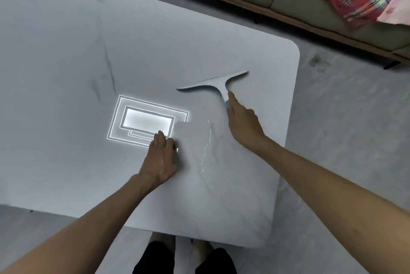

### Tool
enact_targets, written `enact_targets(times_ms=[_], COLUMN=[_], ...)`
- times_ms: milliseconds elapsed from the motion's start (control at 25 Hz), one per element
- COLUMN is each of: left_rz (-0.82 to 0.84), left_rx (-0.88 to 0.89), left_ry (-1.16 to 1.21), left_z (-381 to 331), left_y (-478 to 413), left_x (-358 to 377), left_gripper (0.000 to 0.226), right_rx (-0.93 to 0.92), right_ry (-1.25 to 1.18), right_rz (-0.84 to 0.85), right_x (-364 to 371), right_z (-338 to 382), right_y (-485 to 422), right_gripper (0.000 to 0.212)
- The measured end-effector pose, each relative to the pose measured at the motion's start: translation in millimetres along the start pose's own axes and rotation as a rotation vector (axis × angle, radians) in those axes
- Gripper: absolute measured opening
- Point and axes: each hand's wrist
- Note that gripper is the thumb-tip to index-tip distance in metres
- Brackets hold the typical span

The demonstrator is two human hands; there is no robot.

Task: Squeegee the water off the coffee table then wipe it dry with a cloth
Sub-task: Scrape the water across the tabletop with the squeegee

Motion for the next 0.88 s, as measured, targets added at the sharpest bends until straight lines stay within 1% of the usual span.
enact_targets(times_ms=[120, 320, 400, 480, 560, 640, 720, 760, 800, 840, 880], left_rz=[-0.001, 0.027, 0.018, -0.008, -0.029, -0.064, -0.097, -0.102, -0.094, -0.073, -0.047], left_rx=[-0.037, -0.124, -0.144, -0.149, -0.155, -0.183, -0.214, -0.234, -0.253, -0.265, -0.269], left_ry=[-0.027, -0.003, 0.035, 0.086, 0.121, 0.131, 0.107, 0.098, 0.095, 0.096, 0.1], left_z=[-8.1, -23.6, -32.0, -37.5, -39.0, -34.6, -25.9, -20.8, -16.5, -13.8, -12.3], left_y=[28.3, 65.6, 76.4, 85.2, 95.3, 105.7, 113.9, 117.0, 119.0, 119.7, 119.3], left_x=[25.8, 64.4, 74.3, 79.6, 83.3, 86.2, 90.0, 91.5, 92.7, 93.4, 93.7], left_gripper=[0.042, 0.049, 0.043, 0.039, 0.039, 0.041, 0.042, 0.042, 0.042, 0.042, 0.042], right_rx=[-0.152, -0.208, -0.225, -0.221, -0.175, -0.089, 0.002, 0.066, 0.125, 0.181, 0.224], right_ry=[0.15, 0.339, 0.373, 0.357, 0.262, 0.069, -0.11, -0.172, -0.21, -0.236, -0.256], right_rz=[0.003, 0.016, 0.018, 0.014, 0.001, -0.019, -0.038, -0.065, -0.097, -0.117, -0.118], right_x=[16.0, 2.9, -8.8, -19.2, -30.0, -41.1, -48.8, -49.9, -48.9, -45.1, -38.0], right_z=[-55.3, -143.4, -164.9, -175.6, -171.3, -149.1, -113.3, -92.5, -71.8, -53.6, -38.8], right_y=[35.7, 67.2, 76.5, 83.1, 82.0, 63.3, 28.5, 8.7, -7.4, -19.3, -25.9], right_gripper=[0.051, 0.054, 0.053, 0.051, 0.047, 0.044, 0.031, 0.021, 0.017, 0.022, 0.034])
Point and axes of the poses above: each hand's wrist, its own y-axis away from the middle knuckle, its own x-axis out of the palm, z = x × y, and after that the axes turned 11 degrees about x, right-handed
